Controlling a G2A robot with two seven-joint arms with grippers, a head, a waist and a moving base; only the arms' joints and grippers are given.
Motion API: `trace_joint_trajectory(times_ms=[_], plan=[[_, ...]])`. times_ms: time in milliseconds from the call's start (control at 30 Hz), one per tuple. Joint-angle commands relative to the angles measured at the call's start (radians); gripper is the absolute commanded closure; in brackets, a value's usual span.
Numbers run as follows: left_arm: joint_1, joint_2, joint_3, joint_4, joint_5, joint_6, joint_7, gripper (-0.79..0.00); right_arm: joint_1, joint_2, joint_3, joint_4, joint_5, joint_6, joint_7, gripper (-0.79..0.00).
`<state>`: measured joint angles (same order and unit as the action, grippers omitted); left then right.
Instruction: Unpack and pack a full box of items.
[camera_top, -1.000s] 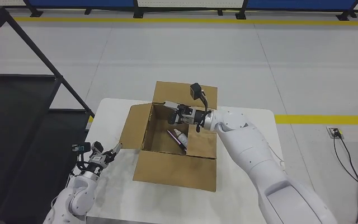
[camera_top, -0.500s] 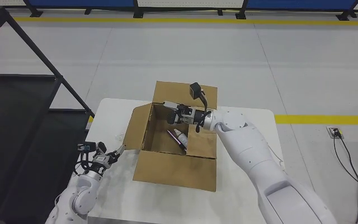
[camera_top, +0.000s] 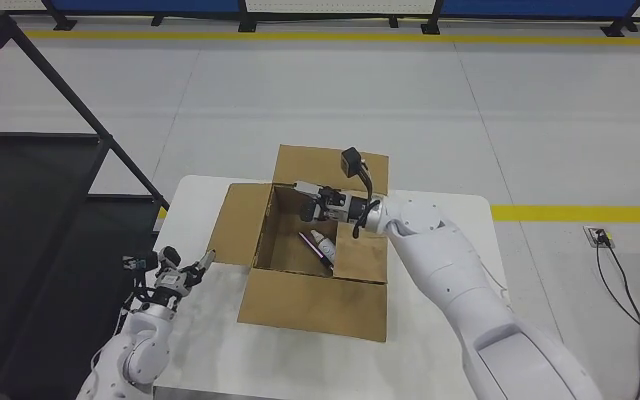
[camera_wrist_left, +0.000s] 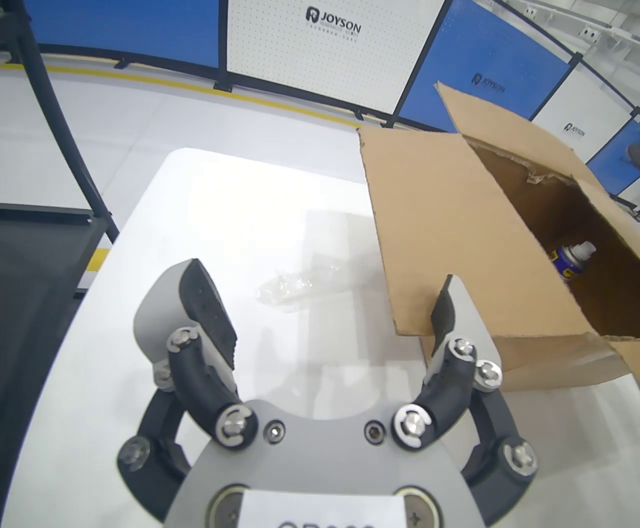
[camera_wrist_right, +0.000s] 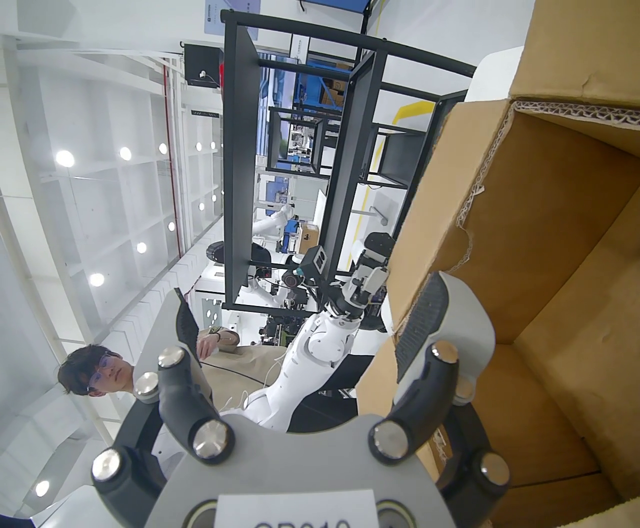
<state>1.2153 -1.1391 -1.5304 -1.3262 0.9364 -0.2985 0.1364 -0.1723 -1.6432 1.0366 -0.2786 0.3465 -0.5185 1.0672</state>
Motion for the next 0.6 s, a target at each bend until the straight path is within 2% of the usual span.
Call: trace_joint_trajectory(times_ms=[0, 267, 433, 567], plan=[[0.016, 0.0, -0.009, -0.037, 0.005, 0.011, 0.019, -0.785, -0.004, 0.003, 0.005, -0.001, 0.002, -0.005, 0.001, -0.785], [0.075, 0.001, -0.048, -0.214, 0.023, 0.047, 0.075, -0.785, -0.024, 0.022, 0.02, -0.021, -0.018, -0.059, -0.019, -0.785], [0.101, 0.001, -0.052, -0.325, 0.015, 0.015, 0.072, -0.785, -0.047, 0.043, 0.03, -0.048, -0.059, -0.131, -0.049, -0.785], [0.095, -0.002, -0.024, -0.369, 0.017, -0.01, 0.038, -0.785, -0.082, 0.074, 0.061, -0.074, -0.072, -0.207, -0.081, -0.785]])
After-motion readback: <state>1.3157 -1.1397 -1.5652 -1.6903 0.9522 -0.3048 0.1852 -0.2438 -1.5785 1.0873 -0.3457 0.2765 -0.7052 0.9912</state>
